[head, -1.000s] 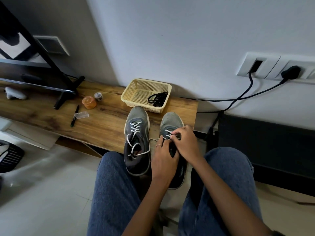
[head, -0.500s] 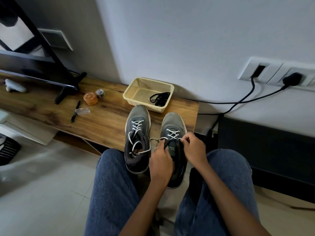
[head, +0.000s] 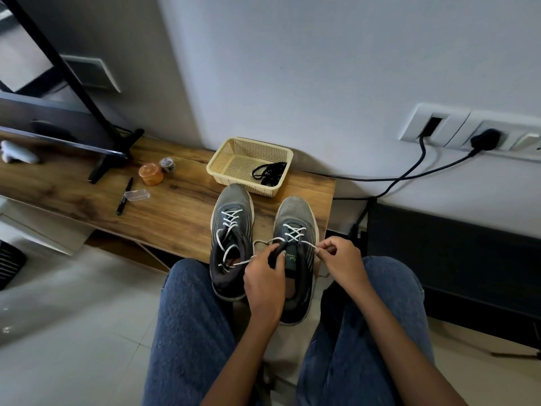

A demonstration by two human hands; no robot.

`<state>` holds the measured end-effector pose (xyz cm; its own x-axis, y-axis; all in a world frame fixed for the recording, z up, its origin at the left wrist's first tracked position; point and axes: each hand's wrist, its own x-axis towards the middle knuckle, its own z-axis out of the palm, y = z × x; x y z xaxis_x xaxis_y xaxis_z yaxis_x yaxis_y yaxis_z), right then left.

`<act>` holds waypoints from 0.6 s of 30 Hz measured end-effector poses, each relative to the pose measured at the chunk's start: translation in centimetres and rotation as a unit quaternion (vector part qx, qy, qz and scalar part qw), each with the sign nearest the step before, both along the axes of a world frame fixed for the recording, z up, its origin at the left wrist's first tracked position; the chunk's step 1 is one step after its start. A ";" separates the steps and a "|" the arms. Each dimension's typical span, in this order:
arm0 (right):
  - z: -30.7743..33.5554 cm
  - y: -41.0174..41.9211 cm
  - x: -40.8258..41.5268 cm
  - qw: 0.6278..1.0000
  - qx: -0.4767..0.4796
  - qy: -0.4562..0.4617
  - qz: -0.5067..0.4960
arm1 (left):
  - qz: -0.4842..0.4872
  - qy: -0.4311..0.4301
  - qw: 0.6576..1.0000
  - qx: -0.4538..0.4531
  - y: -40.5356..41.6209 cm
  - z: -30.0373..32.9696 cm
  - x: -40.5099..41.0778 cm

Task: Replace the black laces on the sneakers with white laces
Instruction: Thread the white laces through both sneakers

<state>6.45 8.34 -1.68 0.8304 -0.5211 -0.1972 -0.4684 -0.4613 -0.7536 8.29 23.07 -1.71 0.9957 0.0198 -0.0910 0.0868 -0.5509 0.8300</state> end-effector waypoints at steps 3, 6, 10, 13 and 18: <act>1.4 -1.0 -1.1 1.000 -0.002 0.003 0.004 | 0.007 -0.021 1.000 0.001 0.0 0.2 -0.1; 3.1 -1.6 -1.9 1.000 0.007 -0.012 -0.003 | 0.019 -0.042 0.999 0.008 -0.1 0.4 -0.3; 4.9 -1.9 -2.4 0.997 0.054 -0.050 -0.024 | -0.004 -0.092 0.993 0.068 -0.1 0.4 -0.5; 6.0 -1.6 -2.3 0.990 0.096 -0.089 -0.045 | -0.041 -0.138 0.981 0.130 -0.1 -0.1 -0.6; 7.0 -1.0 -1.9 0.980 0.122 -0.148 -0.056 | -0.055 -0.161 0.973 0.154 -0.1 -0.6 -0.4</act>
<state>4.52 7.32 5.29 0.8101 -0.5799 -0.0859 -0.2500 -0.2093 -0.9453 7.85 22.98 -2.34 0.9691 -0.1118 0.2199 -0.2244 -0.7697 0.5977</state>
